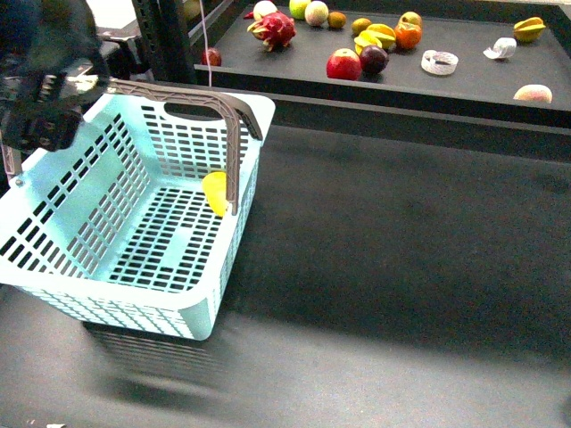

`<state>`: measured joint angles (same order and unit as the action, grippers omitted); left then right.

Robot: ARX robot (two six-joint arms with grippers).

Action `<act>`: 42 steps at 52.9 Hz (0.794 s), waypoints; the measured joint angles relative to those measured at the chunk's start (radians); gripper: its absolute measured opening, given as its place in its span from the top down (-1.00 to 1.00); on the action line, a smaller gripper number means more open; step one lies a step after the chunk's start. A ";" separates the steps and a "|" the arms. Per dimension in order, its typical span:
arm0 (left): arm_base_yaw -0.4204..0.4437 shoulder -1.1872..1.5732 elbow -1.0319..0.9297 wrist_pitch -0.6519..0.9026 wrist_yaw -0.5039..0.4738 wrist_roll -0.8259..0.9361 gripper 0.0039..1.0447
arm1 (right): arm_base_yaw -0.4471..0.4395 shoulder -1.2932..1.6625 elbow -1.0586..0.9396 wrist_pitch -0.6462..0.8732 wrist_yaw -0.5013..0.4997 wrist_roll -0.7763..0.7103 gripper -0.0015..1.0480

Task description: Pick mango with right arm and hold basket with left

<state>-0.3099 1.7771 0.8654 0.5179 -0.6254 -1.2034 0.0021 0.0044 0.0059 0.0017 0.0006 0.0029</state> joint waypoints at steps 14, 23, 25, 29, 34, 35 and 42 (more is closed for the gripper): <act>-0.020 -0.307 -0.360 0.058 -0.136 0.036 -0.85 | 0.000 0.000 0.000 0.000 0.000 0.000 -0.84; -0.001 -0.361 -0.444 0.167 -0.030 0.160 -0.74 | 0.000 0.000 0.000 0.000 -0.001 0.000 -0.84; 0.032 -0.337 -0.516 0.373 0.163 0.357 -0.56 | 0.000 0.000 0.000 0.000 -0.001 0.000 -0.84; 0.071 -0.354 -0.616 0.577 0.342 0.666 -0.29 | 0.000 0.000 0.000 0.000 0.001 0.000 -0.84; 0.113 -0.475 -0.679 0.599 0.443 1.032 0.16 | 0.000 0.000 0.000 0.000 -0.001 0.000 -0.84; 0.123 -0.499 -0.695 0.587 0.447 1.077 0.27 | 0.000 0.000 0.000 0.000 -0.002 0.000 -0.84; 0.174 -0.642 -0.765 0.499 0.494 1.169 0.92 | 0.000 0.000 0.000 0.000 -0.002 0.000 -0.84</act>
<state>-0.1364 1.1347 0.1005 1.0172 -0.1314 -0.0345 0.0021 0.0040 0.0059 0.0013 -0.0010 0.0029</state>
